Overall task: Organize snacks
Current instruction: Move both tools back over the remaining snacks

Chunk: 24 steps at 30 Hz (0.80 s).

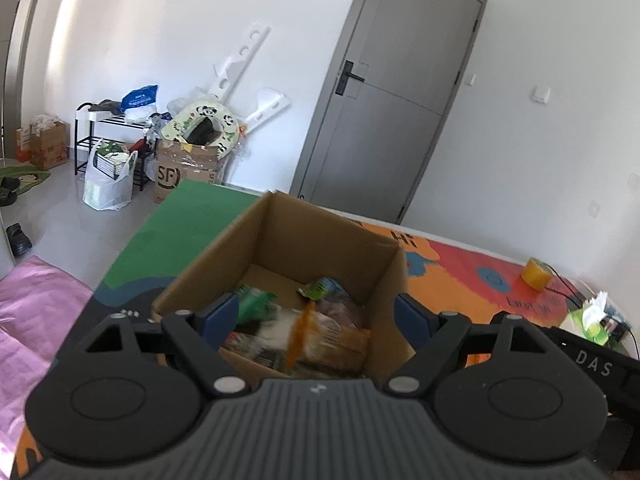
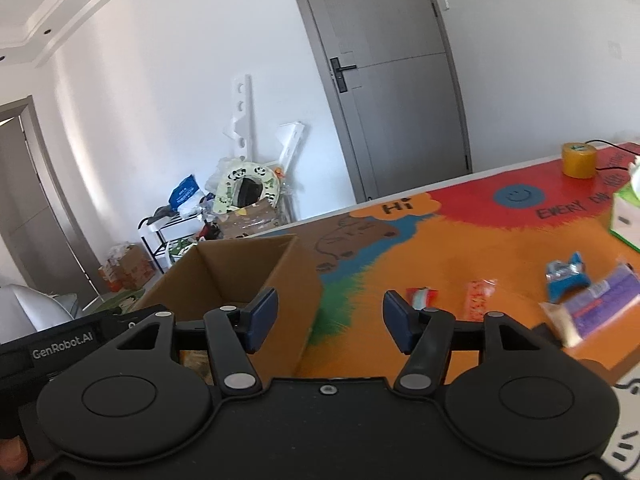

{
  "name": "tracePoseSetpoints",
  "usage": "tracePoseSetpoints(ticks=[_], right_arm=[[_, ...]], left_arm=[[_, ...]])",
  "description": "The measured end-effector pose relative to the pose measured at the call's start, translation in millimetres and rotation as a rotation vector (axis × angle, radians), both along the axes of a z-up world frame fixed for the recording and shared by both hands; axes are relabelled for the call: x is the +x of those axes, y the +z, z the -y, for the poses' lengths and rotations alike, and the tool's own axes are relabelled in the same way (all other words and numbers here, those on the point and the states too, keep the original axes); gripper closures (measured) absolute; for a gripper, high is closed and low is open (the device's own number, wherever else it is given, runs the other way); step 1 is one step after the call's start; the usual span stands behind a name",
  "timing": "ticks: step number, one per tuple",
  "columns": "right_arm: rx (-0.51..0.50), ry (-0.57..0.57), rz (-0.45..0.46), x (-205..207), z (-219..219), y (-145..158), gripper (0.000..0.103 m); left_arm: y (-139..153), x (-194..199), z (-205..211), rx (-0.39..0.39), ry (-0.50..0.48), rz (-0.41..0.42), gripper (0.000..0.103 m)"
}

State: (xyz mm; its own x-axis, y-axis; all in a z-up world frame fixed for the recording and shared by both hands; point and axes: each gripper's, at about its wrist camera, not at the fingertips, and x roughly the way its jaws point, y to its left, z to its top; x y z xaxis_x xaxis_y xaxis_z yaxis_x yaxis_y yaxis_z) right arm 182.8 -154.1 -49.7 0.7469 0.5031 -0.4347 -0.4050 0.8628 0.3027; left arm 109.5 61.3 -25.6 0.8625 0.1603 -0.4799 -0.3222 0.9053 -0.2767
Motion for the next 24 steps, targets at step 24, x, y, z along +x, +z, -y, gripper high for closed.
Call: tracePoseSetpoints(ticks=[24], right_arm=[[-0.01,-0.121,-0.062,-9,101,-19,0.008]], left_arm=[[-9,19,85,0.046,-0.112,-0.056,0.011]])
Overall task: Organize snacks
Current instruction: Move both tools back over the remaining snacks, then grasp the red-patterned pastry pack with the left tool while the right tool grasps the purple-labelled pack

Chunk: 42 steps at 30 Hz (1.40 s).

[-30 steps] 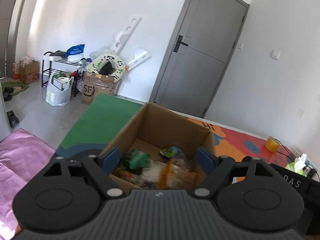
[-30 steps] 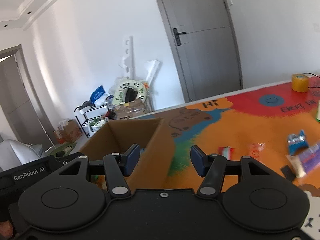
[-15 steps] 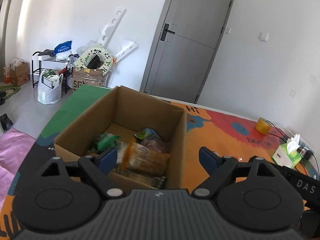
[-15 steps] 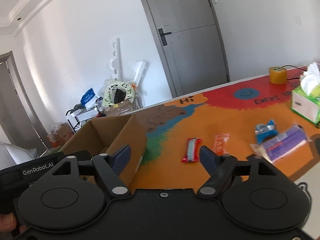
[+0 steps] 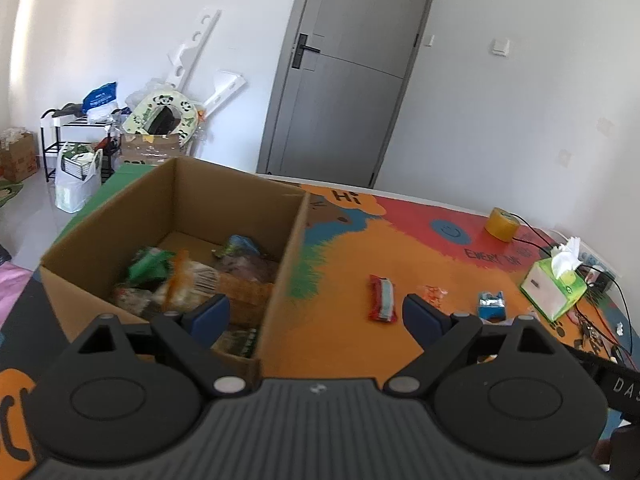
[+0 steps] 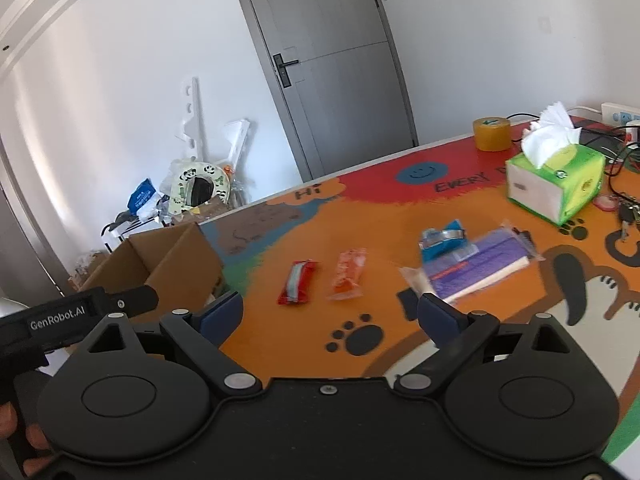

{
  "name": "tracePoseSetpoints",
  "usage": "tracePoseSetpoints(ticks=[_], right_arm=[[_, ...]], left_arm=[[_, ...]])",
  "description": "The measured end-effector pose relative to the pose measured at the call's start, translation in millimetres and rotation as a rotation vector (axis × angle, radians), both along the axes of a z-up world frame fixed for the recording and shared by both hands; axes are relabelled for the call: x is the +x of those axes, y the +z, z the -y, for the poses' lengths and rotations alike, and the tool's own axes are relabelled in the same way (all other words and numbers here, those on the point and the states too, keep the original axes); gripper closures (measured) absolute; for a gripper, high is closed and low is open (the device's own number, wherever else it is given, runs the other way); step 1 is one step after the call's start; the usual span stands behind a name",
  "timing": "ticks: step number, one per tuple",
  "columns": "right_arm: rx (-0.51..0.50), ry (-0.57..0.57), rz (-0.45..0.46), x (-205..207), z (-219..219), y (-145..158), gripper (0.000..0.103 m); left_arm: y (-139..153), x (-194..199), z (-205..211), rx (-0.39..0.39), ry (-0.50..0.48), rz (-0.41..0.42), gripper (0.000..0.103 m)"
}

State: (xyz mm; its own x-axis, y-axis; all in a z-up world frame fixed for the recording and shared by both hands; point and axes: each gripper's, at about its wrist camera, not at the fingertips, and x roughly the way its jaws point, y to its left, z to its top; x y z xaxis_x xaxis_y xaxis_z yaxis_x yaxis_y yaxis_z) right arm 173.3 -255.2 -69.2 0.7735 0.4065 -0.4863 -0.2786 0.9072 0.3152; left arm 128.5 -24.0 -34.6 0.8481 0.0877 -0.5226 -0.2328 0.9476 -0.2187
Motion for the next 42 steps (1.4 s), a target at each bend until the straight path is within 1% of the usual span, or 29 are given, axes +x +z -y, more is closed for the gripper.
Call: tracePoseSetpoints(ticks=[4,7,9,11,13,16,20,24,27,30,35,42], right_arm=[[0.006,-0.033,-0.007,2,13,-3,0.008],[0.018,-0.056,-0.008,4,24,-5,0.008],[0.018,-0.072,-0.01,7,29,-7,0.008],[0.02,-0.089,-0.013,13,33,-8,0.009],[0.026,-0.1,-0.019,18,37,-10,0.01],[0.033,-0.115,-0.027,25,41,-13,0.012],[0.062,-0.143,-0.054,37,51,-19,0.012],[0.061,-0.174,-0.07,48,58,-25,0.012],[0.062,-0.194,-0.092,60,61,-30,0.016],[0.068,-0.218,-0.11,72,66,-36,0.016],[0.06,-0.233,-0.143,91,66,-45,0.017],[0.036,-0.261,-0.173,117,67,-55,0.017]], left_arm=[[0,5,10,0.0,-0.028,0.009,0.011],[1,11,17,0.022,-0.021,0.019,0.011],[2,15,21,0.032,-0.036,0.027,0.011],[3,19,24,0.021,-0.042,0.034,0.011],[4,23,30,0.03,-0.059,0.041,0.011],[2,32,39,0.038,-0.082,0.037,0.011],[-3,46,49,0.041,-0.102,0.016,0.011],[-8,62,57,0.045,-0.119,-0.002,0.013],[-10,73,67,0.055,-0.136,-0.002,0.014],[-14,85,74,0.058,-0.148,-0.008,0.017],[-23,104,83,0.053,-0.162,-0.036,0.026],[-38,131,91,0.046,-0.161,-0.077,0.032]])
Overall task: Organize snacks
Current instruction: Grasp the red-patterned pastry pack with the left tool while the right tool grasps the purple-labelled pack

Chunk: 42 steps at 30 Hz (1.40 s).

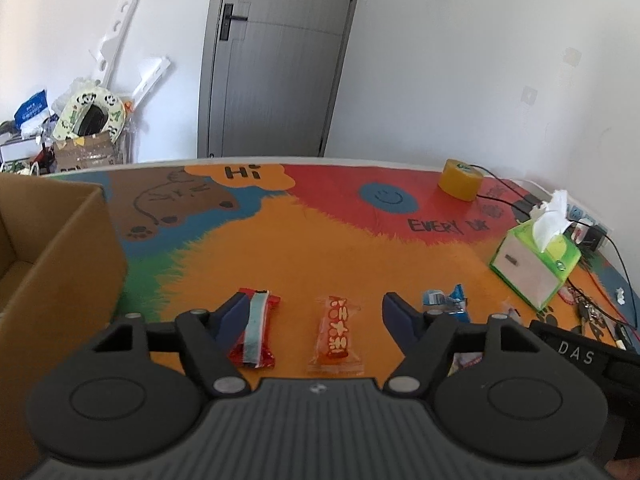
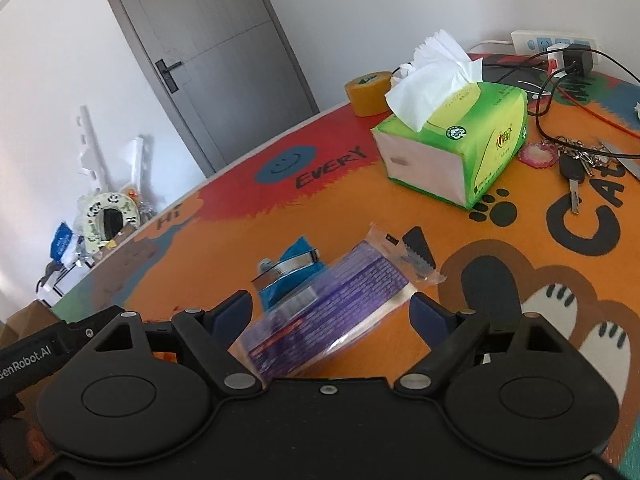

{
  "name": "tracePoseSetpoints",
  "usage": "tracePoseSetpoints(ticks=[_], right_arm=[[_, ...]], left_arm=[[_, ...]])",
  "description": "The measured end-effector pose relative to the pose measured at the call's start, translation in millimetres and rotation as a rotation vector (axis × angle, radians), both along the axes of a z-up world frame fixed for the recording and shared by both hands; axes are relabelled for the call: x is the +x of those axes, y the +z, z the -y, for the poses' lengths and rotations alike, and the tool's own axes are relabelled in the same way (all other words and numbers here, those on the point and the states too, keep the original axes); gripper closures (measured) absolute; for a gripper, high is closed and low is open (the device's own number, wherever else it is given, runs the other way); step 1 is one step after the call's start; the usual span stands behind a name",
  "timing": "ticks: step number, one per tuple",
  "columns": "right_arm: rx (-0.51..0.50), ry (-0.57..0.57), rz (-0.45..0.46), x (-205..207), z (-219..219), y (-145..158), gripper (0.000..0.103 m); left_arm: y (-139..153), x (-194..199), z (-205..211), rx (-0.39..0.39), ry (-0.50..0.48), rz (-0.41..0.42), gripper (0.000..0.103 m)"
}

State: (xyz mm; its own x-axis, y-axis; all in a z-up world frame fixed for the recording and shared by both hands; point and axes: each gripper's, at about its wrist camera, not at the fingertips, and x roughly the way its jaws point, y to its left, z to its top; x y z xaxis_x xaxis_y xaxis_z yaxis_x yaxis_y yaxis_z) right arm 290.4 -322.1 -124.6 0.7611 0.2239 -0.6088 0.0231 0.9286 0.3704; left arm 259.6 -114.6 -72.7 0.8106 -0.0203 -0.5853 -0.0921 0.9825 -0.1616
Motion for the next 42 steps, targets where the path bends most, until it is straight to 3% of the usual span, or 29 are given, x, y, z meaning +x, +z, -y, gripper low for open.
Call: tracePoseSetpoints(ticks=[4,14,16,19,22,26,29,36,42], right_arm=[[-0.028,-0.012,-0.004,10,-3,-1,0.017],[-0.063,0.0,-0.032,20,-12,-12,0.016],[-0.094,0.013,-0.028,18,-16,-12,0.017],[-0.107,0.022,-0.022,12,-16,-12,0.023],[-0.107,0.04,-0.011,2,-13,-12,0.032],[-0.083,0.079,-0.002,-10,-11,-12,0.057],[-0.076,0.083,0.001,-20,-9,-12,0.067],[-0.05,0.064,0.01,-44,0,-9,0.072],[-0.033,0.05,0.038,-62,4,-3,0.074]], left_arm=[[-11,14,4,-0.009,-0.003,-0.026,0.037],[-36,32,16,-0.014,-0.017,-0.073,0.039],[-39,32,16,-0.014,-0.016,-0.079,0.047],[-43,31,18,0.01,-0.007,-0.069,0.064],[-44,26,19,0.013,-0.015,-0.065,0.074],[-43,17,20,0.004,-0.028,-0.069,0.077],[-42,6,22,-0.006,-0.039,-0.073,0.078],[-37,-22,19,-0.026,-0.059,-0.063,0.081],[-27,-40,14,-0.048,-0.075,-0.032,0.095]])
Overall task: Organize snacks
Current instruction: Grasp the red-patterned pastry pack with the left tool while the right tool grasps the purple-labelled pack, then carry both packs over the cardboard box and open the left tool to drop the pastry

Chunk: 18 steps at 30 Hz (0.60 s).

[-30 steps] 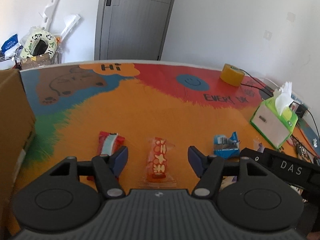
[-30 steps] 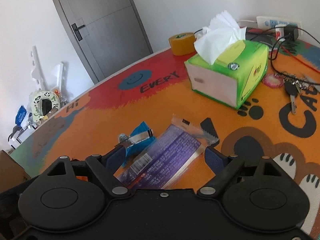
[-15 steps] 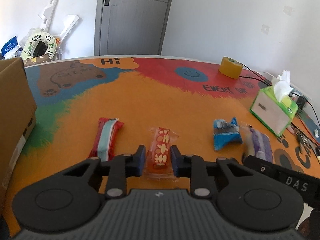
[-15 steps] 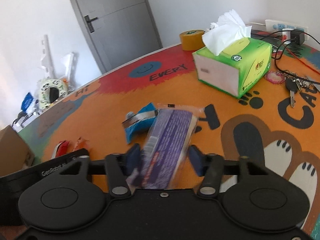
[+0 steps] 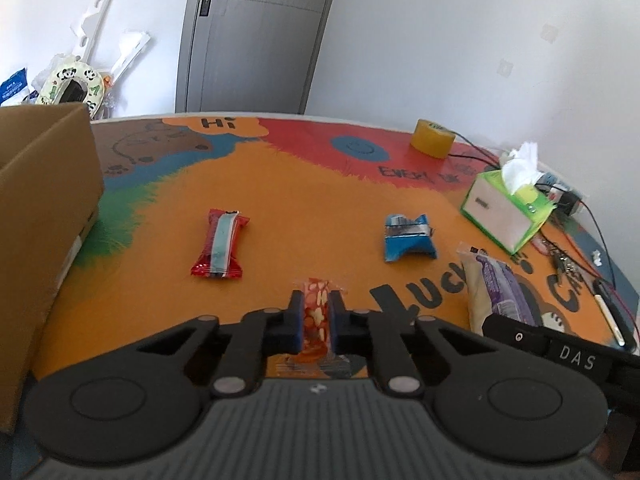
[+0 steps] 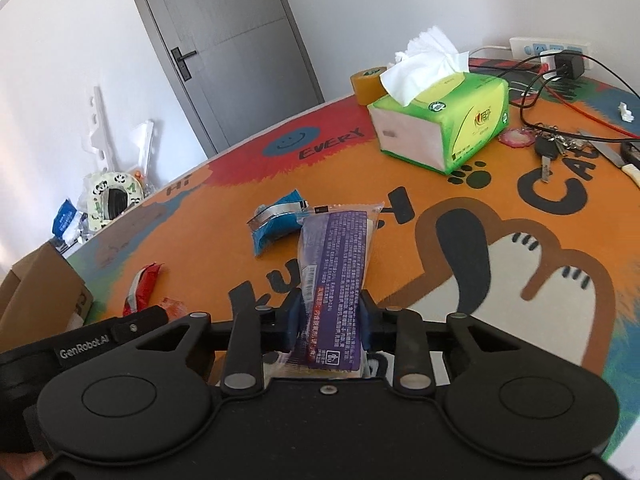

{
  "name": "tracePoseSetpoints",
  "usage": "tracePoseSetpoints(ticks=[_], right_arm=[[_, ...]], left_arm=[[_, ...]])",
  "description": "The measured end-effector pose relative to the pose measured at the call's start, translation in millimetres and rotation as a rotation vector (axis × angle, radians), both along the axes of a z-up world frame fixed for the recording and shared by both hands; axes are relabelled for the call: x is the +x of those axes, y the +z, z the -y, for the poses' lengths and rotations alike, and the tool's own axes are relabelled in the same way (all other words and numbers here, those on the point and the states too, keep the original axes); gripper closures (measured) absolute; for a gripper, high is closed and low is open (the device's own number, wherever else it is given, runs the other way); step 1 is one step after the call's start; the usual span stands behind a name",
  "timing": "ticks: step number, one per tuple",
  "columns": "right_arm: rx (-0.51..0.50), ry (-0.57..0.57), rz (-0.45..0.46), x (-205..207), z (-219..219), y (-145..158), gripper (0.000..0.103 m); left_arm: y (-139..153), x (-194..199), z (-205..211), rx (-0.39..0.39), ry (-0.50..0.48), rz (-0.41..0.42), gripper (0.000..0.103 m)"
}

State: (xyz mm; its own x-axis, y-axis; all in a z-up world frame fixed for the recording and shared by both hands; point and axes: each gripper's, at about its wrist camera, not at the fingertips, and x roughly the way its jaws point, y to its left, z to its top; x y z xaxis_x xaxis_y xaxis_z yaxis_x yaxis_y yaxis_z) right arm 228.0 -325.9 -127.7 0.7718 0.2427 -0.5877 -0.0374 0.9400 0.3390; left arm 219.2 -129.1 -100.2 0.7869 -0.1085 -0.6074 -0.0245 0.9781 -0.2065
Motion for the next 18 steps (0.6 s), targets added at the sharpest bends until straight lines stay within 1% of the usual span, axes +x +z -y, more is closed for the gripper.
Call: tracePoseSetpoints(ticks=[1,6,8,10,12,14,16,18], right_arm=[[0.001,0.0,0.004,-3,0,1,0.074],[-0.003,0.0,0.02,-12,2,5,0.074],[-0.005,-0.01,0.013,-12,4,4,0.074],[-0.014,-0.024,0.004,-11,5,2,0.073],[-0.019,-0.032,-0.001,-9,6,1,0.072],[-0.026,-0.039,-0.007,-7,7,-1,0.064],[-0.043,-0.043,-0.001,-6,5,-2,0.062],[-0.059,-0.044,-0.003,-4,3,-4,0.058]], left_arm=[[1,-3,-1,-0.003,0.0,0.002,0.096],[2,-13,-5,-0.017,0.005,-0.004,0.095],[3,-15,-6,-0.013,0.012,-0.004,0.091],[3,-14,-7,-0.01,0.012,-0.013,0.09],[3,-11,-8,-0.026,0.008,-0.012,0.081],[2,-9,-6,-0.019,0.012,-0.006,0.062],[-1,-6,-3,0.0,0.016,-0.006,0.055],[-5,-1,-1,0.0,0.013,-0.014,0.055]])
